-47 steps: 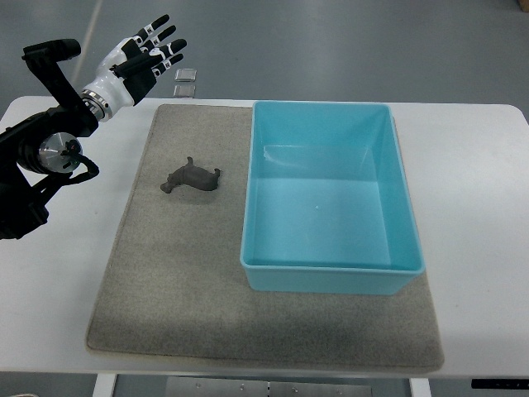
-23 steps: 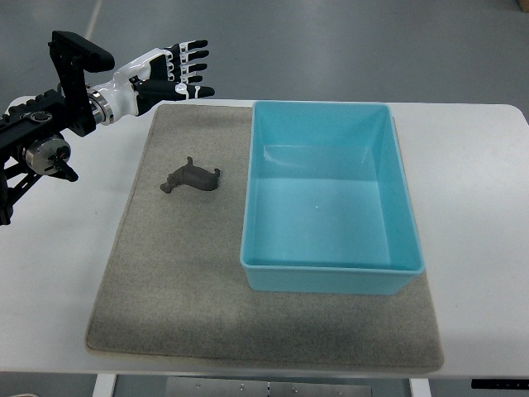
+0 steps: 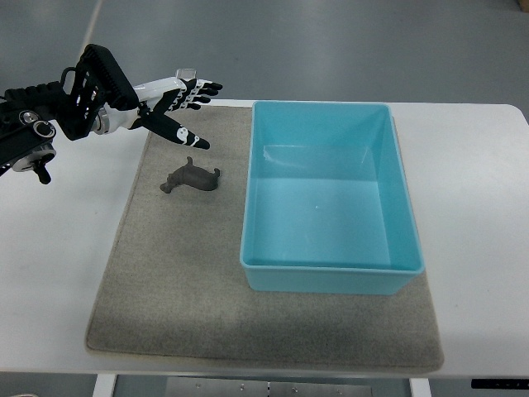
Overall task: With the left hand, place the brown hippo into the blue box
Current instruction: 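Swing the left hand over the brown hippo and lower it, then close the left hand fingers around the brown hippo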
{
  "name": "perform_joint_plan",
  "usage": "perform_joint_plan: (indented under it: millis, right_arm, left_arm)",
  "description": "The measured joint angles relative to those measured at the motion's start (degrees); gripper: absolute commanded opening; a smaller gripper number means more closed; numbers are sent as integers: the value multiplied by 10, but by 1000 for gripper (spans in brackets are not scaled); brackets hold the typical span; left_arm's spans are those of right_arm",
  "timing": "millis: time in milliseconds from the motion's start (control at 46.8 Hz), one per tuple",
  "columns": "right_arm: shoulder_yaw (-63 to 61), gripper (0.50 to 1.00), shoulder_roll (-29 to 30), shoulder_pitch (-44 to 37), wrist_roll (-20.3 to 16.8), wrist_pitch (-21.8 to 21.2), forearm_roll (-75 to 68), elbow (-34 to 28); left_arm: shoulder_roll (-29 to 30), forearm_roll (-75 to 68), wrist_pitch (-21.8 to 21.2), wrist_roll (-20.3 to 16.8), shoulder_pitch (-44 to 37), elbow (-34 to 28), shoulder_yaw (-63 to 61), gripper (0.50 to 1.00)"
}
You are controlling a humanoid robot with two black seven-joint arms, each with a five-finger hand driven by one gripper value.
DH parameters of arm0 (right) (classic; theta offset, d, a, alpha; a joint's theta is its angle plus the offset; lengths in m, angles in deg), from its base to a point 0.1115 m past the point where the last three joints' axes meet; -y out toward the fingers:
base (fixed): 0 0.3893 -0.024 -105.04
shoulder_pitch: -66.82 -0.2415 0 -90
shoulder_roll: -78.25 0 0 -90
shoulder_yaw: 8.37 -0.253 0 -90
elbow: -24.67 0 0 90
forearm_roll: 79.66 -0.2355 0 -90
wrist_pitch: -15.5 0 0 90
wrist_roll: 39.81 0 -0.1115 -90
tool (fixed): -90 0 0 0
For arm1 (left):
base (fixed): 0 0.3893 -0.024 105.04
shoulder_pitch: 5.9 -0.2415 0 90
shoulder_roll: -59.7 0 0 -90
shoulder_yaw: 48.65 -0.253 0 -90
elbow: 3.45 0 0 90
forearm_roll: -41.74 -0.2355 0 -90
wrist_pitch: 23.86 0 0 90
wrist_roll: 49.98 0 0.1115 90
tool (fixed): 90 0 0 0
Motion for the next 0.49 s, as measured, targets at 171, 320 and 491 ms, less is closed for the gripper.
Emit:
perform_joint_plan:
  millis: [171, 320, 491]
  right_arm:
    - [0, 936, 0, 0, 0, 0, 0, 0]
    - [0, 936, 0, 0, 0, 0, 0, 0]
    - [0, 936, 0, 0, 0, 0, 0, 0]
  left_arm:
    - [0, -84, 0, 1, 6, 10, -1, 994]
    - [-1, -166, -1, 2, 6, 21, -1, 994]
    - [-4, -254, -1, 1, 3, 26, -2, 992]
